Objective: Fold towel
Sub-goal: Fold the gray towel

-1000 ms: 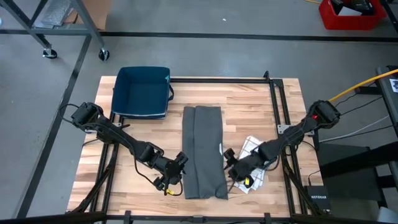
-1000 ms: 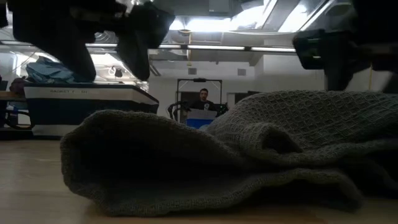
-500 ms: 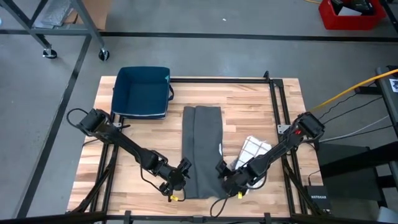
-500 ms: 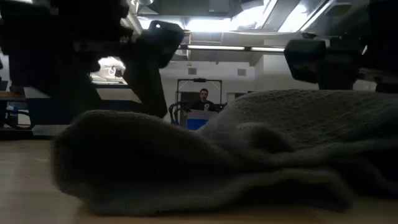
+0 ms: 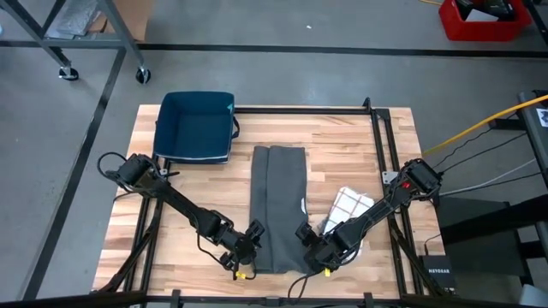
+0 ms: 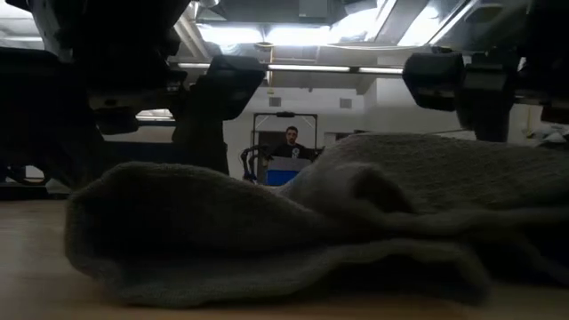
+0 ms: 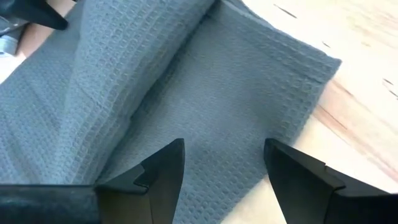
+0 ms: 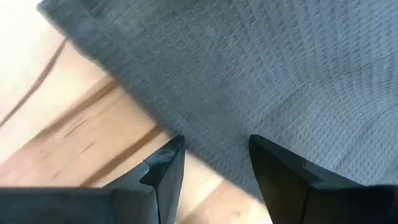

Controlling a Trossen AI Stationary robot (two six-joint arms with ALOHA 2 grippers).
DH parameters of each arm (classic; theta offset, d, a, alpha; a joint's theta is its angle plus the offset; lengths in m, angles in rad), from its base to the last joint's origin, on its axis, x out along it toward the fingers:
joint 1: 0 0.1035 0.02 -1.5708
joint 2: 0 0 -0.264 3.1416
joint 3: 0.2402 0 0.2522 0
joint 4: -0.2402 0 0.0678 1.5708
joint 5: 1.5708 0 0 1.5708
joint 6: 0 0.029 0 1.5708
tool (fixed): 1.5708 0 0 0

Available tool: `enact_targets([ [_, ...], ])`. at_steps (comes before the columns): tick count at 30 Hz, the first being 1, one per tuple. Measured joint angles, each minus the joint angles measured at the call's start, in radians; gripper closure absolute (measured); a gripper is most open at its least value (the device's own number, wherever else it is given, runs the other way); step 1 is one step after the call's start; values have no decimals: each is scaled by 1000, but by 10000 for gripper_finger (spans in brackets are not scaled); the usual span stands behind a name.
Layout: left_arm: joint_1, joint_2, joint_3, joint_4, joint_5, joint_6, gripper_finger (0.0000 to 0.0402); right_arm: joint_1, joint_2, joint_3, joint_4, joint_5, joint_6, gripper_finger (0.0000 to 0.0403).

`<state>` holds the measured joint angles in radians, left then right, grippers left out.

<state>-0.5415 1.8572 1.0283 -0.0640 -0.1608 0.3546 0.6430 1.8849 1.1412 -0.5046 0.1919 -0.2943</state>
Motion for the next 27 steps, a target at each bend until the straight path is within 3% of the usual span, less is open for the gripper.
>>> enact_targets([
  [7,-3,0,0,-7,0,-11,189,0,0,56,-96,-65,20,217],
  [19,-63,0,0,-9,51,-39,189,0,11,59,-65,-77,54,217],
  [27,-40,8,0,1,45,-40,189,0,63,63,-10,-79,54,217],
])
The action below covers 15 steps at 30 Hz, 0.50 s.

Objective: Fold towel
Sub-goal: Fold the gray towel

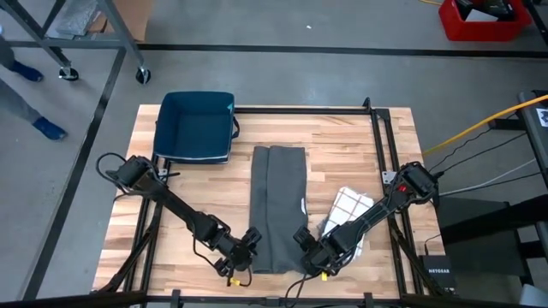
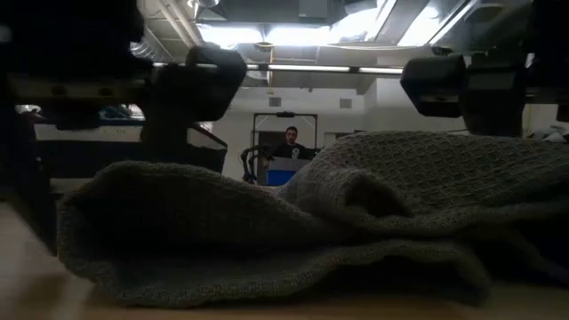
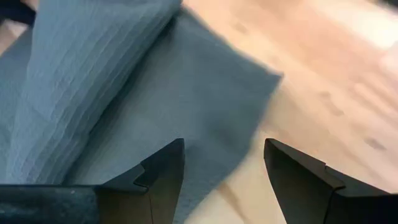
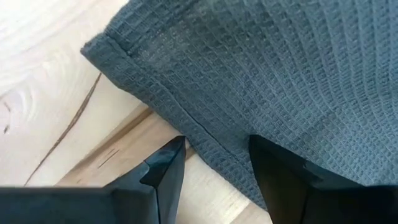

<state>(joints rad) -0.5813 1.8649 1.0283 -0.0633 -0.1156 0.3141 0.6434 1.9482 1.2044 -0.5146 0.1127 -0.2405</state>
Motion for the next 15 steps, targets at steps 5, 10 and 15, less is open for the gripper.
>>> enact_targets([
  [5,21,35,1,19,12,1,196,-1,7,0,9,8,-1,217],
  [10,26,37,1,57,12,78,225,-2,10,-2,53,9,-2,217],
  [15,27,38,1,63,11,86,280,-2,13,-3,105,10,5,239],
])
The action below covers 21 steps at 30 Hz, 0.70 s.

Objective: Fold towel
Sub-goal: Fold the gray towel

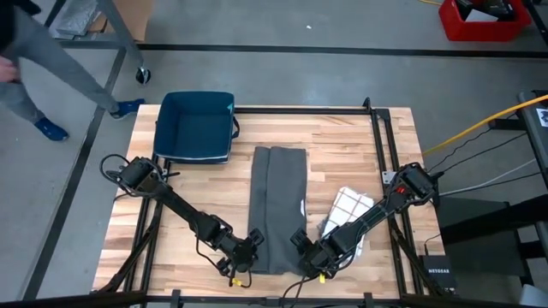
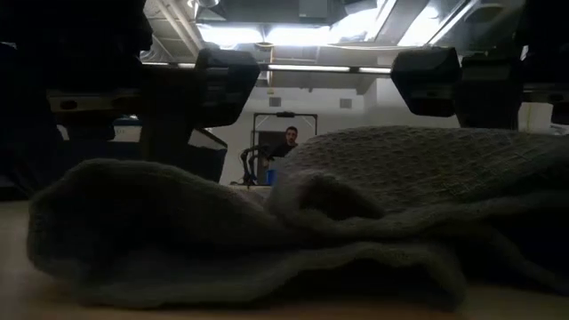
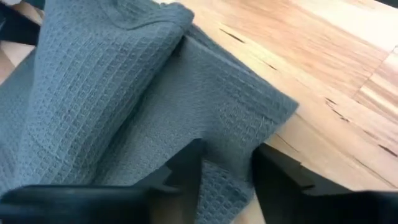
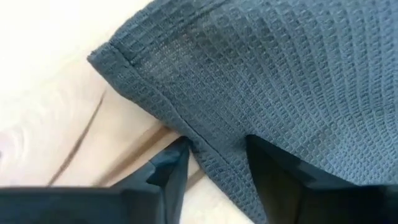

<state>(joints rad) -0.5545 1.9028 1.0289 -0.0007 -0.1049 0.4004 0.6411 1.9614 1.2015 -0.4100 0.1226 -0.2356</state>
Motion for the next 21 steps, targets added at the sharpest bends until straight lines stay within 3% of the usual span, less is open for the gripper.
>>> enact_targets([
  [4,-7,1,0,-7,-7,-56,335,0,3,-1,27,-3,26,303],
  [8,-21,1,0,-28,-15,-171,391,0,5,-1,45,-17,152,387],
  [21,-74,-103,-2,-30,-6,-503,400,1,5,103,53,-173,489,396],
])
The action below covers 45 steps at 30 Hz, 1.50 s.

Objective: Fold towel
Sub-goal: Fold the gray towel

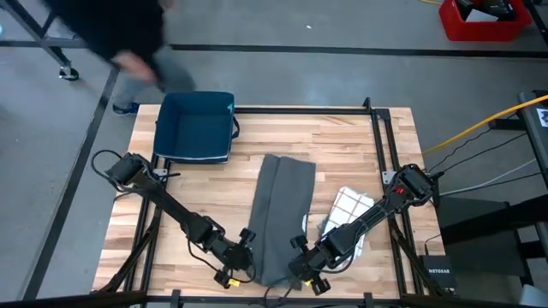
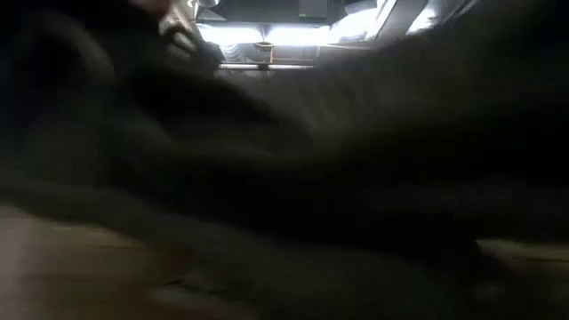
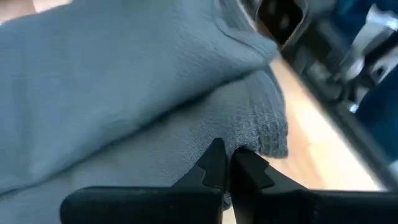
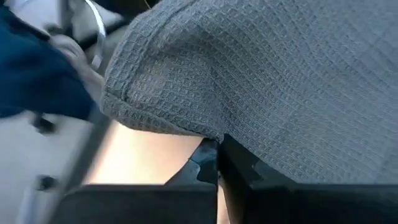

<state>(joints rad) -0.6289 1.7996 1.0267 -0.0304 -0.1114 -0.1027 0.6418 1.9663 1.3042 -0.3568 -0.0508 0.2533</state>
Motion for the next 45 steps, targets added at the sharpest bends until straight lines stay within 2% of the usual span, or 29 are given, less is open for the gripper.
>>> enact_targets([
  [5,-18,-48,0,62,3,-148,400,0,0,75,-12,-48,93,398],
  [8,-29,-83,0,73,2,-220,401,0,-1,129,-63,-40,135,399],
  [15,-36,-142,0,69,-11,-368,401,1,-2,298,-428,173,203,400],
  [19,-17,-161,0,68,-58,-482,401,-3,-4,358,-569,241,272,401],
  [31,85,-175,1,71,-79,-878,401,-73,-4,373,-730,330,529,401],
  [38,153,-204,1,46,-113,-911,401,-151,-5,373,-795,329,525,402],
  [45,218,-246,2,-130,-188,-897,401,-229,-5,372,-918,329,495,402],
])
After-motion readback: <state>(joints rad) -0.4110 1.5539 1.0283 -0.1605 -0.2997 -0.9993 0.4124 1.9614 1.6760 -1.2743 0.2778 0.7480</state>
